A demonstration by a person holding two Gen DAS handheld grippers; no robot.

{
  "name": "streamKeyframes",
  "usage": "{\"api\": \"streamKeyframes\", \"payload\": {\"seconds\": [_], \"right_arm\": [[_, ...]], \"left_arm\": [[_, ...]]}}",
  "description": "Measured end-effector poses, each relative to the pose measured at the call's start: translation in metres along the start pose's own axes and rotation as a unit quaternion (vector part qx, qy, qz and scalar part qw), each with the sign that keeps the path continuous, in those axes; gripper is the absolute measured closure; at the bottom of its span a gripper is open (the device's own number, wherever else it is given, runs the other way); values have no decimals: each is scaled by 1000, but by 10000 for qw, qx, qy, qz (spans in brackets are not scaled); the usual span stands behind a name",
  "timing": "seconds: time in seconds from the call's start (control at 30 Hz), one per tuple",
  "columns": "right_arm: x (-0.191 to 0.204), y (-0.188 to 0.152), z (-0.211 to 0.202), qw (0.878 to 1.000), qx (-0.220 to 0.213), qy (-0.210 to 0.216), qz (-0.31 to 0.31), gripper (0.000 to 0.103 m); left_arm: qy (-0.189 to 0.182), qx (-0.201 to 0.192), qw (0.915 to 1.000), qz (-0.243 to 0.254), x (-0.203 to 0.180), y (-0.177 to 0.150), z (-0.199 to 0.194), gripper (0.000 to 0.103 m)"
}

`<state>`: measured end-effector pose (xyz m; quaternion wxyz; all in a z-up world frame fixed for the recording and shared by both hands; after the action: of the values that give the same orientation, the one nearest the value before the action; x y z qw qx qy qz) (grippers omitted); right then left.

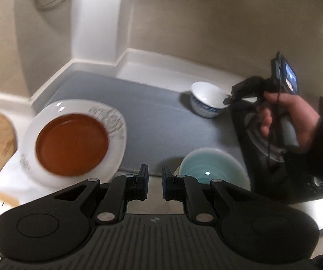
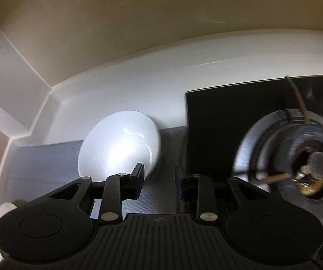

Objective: Organize plates and bowls
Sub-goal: 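Grasp the blue-patterned white bowl with the right gripper and carry it to the bowl stack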

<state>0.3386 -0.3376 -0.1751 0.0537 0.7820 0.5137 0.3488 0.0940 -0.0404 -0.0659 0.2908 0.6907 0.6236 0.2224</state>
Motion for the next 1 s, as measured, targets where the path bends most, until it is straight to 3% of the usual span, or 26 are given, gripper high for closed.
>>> {"api": "streamKeyframes", "payload": {"seconds": [0.23,0.4,0.73,1.0], "right_arm": [[12,-4,23,9992,287,179,-219,72],[12,-2,26,9993,290,2,-234,83],[16,-7,25,9980,621,114,-60,87],[42,-40,19,9922,1096,351,-475,87]], "left_arm": [[289,-5,9994,-203,5,-16,-17,91],[430,-50,9985,-329,12,-18,-23,91],[326,-93,9991,-237,18,-13,-17,89],[239,-103,9995,-166,20,-9,-13,89]]}}
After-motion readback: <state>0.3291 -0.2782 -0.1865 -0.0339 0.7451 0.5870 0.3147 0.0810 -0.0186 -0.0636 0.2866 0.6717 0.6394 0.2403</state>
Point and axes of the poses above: each gripper's, at about its wrist camera, not at the fingertips, and z roughly the way its jaws point, x to its left, y to its top, the point moved 8 cm from there along z, roughly the way its jaws point, and after that the axes turned 6 degrees about z, right-handed, at the moved point
